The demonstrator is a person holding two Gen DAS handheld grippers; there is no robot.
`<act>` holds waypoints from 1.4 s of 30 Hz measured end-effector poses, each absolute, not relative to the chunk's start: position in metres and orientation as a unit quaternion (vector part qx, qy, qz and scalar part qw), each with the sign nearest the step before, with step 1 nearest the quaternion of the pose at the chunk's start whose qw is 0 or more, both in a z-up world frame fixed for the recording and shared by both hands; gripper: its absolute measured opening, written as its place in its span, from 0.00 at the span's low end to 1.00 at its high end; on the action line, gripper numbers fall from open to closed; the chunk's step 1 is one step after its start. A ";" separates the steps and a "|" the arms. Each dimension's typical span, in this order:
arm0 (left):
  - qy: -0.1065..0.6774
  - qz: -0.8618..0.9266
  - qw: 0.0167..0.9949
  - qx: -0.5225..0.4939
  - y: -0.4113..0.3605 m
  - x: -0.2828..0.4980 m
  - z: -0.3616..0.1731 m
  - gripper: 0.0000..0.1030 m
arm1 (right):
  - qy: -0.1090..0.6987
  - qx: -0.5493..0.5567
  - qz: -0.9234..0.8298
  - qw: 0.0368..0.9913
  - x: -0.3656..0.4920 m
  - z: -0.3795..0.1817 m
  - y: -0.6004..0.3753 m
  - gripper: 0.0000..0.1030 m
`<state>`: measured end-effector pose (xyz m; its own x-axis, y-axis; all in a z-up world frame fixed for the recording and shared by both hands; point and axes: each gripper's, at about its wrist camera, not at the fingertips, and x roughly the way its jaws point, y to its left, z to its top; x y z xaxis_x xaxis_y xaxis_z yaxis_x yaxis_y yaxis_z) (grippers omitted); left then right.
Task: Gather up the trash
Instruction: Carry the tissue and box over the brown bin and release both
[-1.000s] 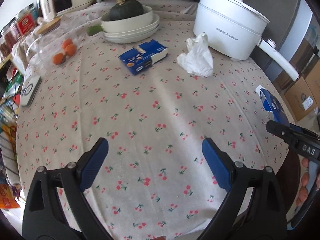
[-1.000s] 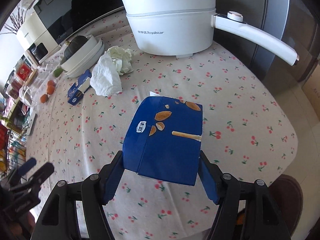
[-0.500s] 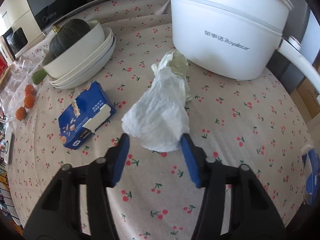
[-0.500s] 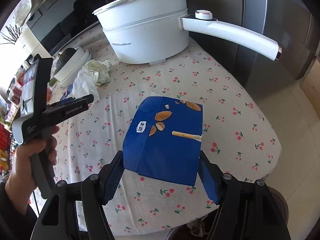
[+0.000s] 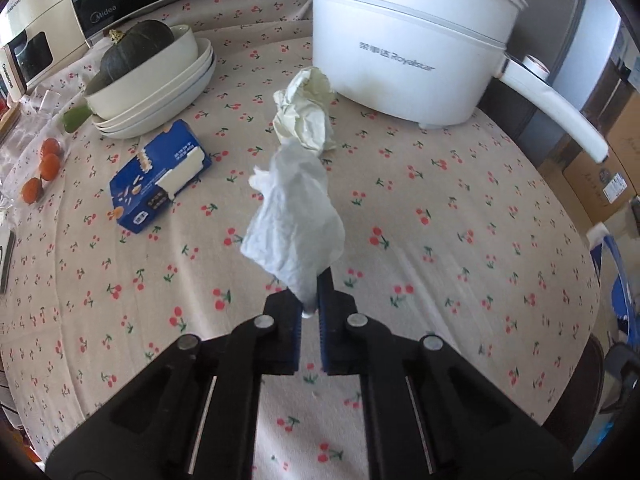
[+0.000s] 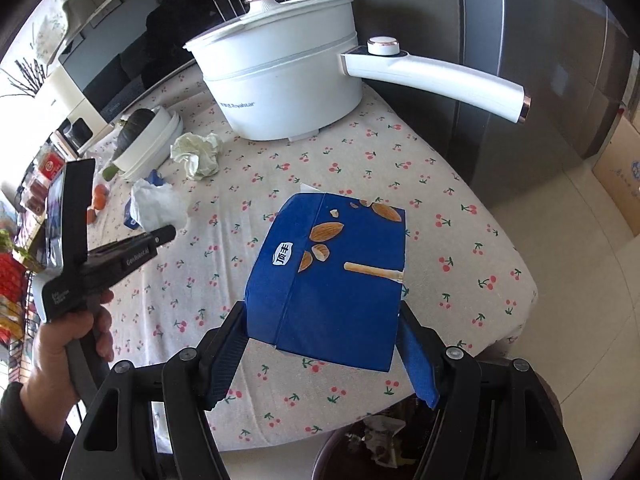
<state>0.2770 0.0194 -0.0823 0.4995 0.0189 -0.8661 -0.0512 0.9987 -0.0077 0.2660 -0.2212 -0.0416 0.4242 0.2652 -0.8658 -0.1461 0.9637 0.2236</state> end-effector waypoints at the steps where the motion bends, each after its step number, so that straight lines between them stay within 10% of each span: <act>1: 0.499 0.015 0.867 -0.013 0.017 0.267 -0.080 0.08 | 0.519 0.056 0.124 0.844 0.262 -0.038 -0.221 0.70; 42: 0.502 -0.192 0.842 0.027 -0.128 0.100 -0.084 0.08 | 0.552 -0.046 0.077 0.829 0.102 -0.082 -0.303 0.70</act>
